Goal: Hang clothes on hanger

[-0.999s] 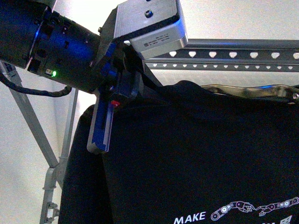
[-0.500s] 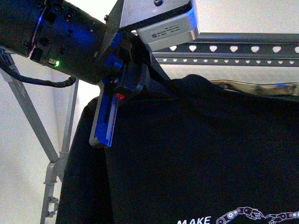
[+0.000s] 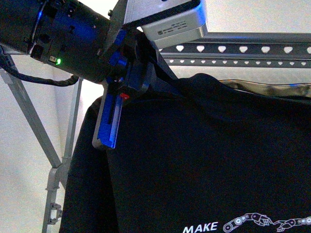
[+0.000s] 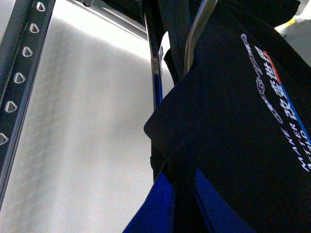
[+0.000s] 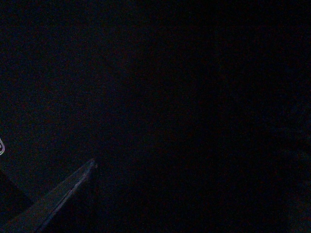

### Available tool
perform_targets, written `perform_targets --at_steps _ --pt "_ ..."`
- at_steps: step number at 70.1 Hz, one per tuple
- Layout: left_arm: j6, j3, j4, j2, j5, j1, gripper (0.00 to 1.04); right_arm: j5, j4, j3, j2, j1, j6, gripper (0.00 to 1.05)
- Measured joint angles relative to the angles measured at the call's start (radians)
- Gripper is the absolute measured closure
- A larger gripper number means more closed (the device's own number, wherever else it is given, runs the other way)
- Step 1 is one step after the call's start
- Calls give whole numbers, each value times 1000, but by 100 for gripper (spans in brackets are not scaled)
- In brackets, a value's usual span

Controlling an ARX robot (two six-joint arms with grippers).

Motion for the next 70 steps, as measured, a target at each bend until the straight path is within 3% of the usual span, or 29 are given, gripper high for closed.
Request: perform_targets --at_steps 24,33,43,48,65,70 --pt "11 0 0 0 1 0 99 10 -29 12 9 5 -11 74" --pt "11 3 0 -1 5 0 79 3 -30 12 11 5 -8 92" --pt "11 5 0 -4 5 0 58 8 -32 12 14 5 -8 95" --pt "11 5 0 -5 6 0 42 14 -32 12 15 5 -16 95" --pt "11 8 1 -6 12 0 8 42 -25 -11 37 -7 -51 95" --pt "13 12 1 -8 13 0 6 51 -25 -19 48 -18 -62 95"
